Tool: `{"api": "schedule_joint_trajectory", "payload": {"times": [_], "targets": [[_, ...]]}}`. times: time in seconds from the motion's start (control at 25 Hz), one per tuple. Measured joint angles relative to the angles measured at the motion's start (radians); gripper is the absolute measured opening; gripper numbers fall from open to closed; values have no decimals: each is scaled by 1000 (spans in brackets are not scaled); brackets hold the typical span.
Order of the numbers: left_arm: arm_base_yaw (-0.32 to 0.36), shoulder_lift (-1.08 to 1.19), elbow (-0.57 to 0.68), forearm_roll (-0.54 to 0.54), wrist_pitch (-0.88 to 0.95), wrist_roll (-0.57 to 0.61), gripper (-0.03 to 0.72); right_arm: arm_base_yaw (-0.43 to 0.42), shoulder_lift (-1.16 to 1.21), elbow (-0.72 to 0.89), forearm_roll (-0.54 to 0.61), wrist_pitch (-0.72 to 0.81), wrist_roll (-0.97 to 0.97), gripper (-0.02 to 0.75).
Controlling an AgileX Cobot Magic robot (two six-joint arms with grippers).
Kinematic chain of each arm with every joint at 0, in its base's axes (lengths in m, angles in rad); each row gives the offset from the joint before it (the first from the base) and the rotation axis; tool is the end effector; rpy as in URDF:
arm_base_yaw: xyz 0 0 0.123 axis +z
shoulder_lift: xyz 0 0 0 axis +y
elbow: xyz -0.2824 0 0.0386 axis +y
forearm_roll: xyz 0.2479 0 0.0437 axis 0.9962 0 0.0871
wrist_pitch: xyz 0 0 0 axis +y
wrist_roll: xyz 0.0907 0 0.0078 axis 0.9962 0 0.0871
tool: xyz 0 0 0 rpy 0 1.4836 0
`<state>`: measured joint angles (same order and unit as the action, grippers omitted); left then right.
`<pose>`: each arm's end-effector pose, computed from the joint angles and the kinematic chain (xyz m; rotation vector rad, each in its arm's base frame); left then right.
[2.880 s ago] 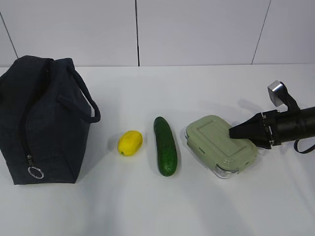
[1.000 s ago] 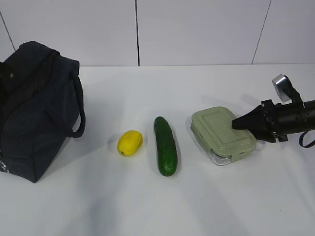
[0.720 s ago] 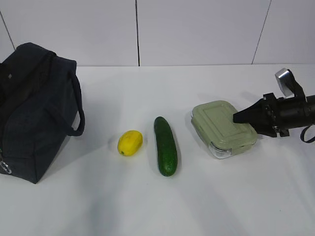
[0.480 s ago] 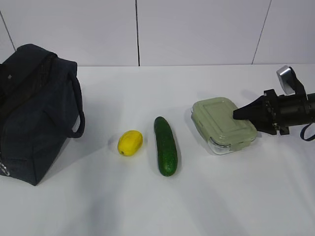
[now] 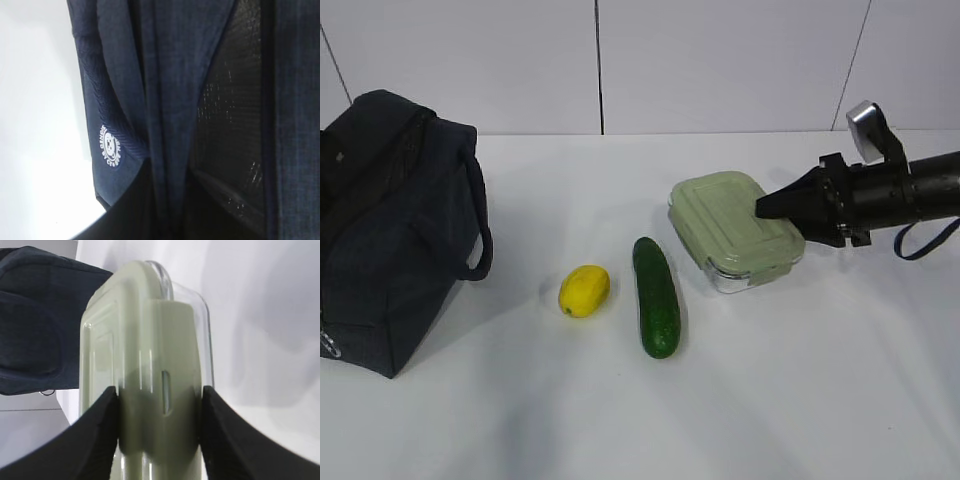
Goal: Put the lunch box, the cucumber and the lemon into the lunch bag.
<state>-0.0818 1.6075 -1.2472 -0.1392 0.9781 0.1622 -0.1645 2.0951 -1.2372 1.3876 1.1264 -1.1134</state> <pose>0.3231 -0.0370 0.2715 0.2595 2.8012 -0.1619 0.3955 0.0163 0.1513 -0.0607 2.3364 1.3768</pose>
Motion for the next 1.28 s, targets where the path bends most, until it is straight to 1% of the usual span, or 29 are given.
{"api": "schedule_joint_trajectory", "payload": {"times": [0.2,0.36,0.56,0.76,1.08,1.28], "targets": [[-5,0,0,-2,5,0,21,66,-23,-75,7,2,46,356],[-30,0,0,-2,7,0,21,104,-47,-135,46,5,84,356],[-67,0,-1,-2,7,0,20,145,-65,-208,52,13,139,356],[-92,0,-2,-26,7,0,20,196,-71,-264,52,18,177,356],[-134,2,-30,-78,1,0,20,277,-71,-270,58,29,185,355],[-149,7,-64,-89,1,-2,20,298,-71,-271,58,31,185,355]]}}
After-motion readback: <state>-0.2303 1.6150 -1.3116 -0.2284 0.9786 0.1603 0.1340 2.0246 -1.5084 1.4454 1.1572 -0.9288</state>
